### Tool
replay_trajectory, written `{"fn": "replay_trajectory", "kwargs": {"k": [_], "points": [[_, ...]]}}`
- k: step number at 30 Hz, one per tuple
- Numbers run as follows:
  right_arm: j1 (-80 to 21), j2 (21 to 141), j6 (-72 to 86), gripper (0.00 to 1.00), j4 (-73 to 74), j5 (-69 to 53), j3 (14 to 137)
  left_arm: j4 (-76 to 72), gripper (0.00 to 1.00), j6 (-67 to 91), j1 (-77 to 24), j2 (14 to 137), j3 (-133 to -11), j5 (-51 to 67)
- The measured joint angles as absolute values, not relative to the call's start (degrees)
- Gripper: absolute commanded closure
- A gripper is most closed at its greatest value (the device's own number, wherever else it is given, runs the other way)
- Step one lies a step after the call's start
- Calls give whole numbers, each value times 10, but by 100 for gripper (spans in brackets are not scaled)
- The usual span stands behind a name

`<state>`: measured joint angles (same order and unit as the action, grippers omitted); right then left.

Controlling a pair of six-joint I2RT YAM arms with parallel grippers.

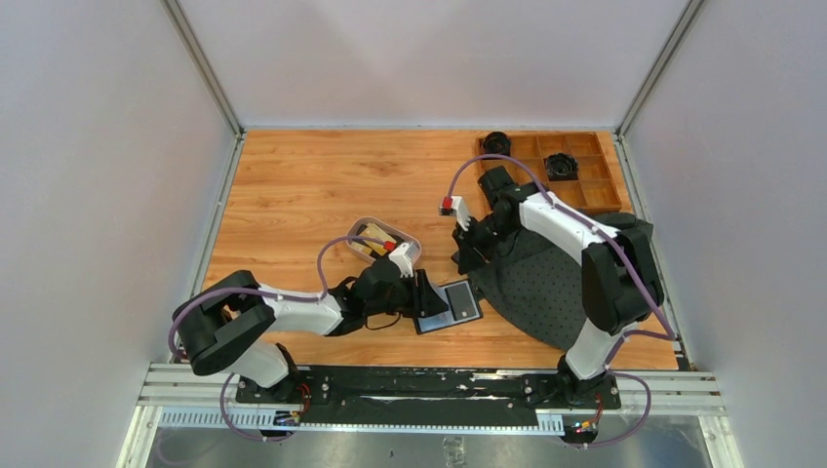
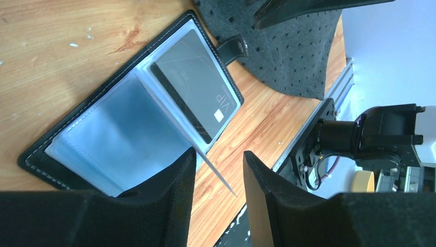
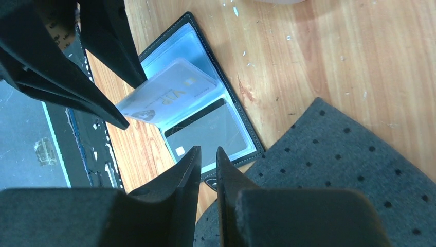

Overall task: Put the credit cards into the card holder
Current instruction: Turn over the card slot in the card holder.

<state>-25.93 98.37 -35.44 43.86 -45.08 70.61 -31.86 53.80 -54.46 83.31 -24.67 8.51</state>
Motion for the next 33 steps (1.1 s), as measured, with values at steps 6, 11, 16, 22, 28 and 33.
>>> {"fn": "replay_trajectory", "kwargs": {"k": [6,11,16,22,28,33], "points": [[-239,957,-356,79,442,-464,706,-318,55,539,-545,863,-277,103],[-222,929,-356,79,442,-471,706,-320,52,539,-545,884,-309,117],[-188,879,-364,74,444,-481,705,-324,51,538,-544,921,-338,133],[-174,794,-402,69,446,-481,686,-323,51,531,-528,924,-339,154],[-173,681,-455,24,446,-441,673,-241,45,477,-508,801,-347,148],[-173,594,-462,20,426,-448,673,-116,16,375,-498,674,-407,98]]}}
